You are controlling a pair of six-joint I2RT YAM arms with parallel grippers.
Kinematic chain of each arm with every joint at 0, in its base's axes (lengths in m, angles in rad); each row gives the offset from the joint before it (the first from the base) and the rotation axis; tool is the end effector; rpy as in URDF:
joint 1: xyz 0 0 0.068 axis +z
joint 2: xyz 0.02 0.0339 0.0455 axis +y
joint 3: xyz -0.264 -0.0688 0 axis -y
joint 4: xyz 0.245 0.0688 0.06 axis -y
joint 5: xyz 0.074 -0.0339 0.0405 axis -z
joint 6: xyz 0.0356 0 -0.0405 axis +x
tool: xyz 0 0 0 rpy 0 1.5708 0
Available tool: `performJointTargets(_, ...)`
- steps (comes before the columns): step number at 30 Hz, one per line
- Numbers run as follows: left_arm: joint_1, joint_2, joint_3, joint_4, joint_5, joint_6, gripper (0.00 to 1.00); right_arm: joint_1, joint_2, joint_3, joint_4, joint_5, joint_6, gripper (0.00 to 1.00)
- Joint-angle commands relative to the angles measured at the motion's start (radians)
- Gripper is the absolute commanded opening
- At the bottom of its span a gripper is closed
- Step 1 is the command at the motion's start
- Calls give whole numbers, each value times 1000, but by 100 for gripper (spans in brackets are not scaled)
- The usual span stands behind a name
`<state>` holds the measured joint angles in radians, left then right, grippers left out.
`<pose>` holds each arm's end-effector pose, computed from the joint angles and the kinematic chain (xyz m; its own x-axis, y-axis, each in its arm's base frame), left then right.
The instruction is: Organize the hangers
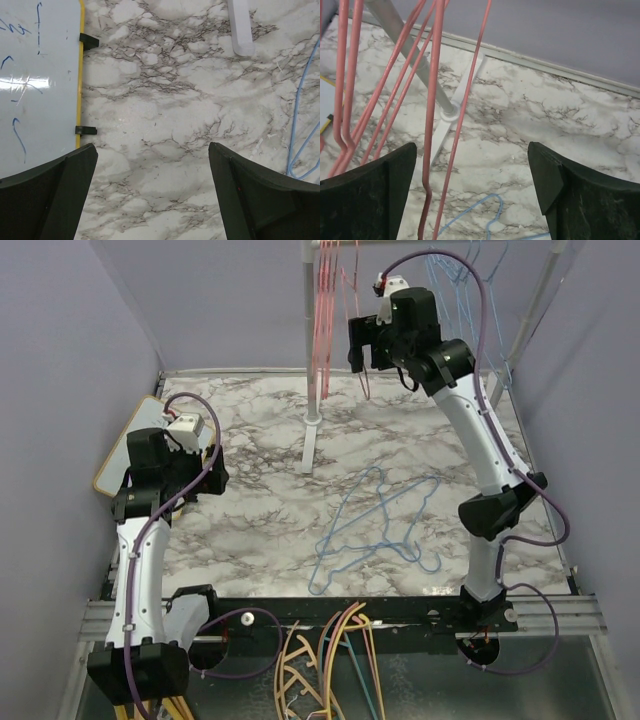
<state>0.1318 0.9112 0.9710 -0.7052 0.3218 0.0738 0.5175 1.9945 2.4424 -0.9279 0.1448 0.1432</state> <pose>0.1852 0.0132 0.3318 -0.5854 -0.0070 -0.8107 0.1694 0.9768 -0.1308 0.3678 0.2034 0.4639 -0.4512 -0.0943 -0.8874 -0.3172 0.9464 0.0606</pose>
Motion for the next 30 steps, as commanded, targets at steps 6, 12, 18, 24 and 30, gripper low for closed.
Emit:
performJointTargets(6,-193,128,92,-37,-13,42,93,-2,-457,-297,60,-53,53,100)
performJointTargets(12,-431,210,86,-116,-46,138,93,-3,-807,-724,107,-214,156,100)
performJointTargets(18,-611,365,107,-84,-23,126,92,-2,-1121,-995,37,-107,235,100)
performJointTargets(24,-754,572,269,-70,-53,112,90,-2,-1240,-1099,-33,-50,298,100)
performJointTargets(30,-914,761,342,-15,-134,88,83,-2,-1256,-1021,-61,36,306,100)
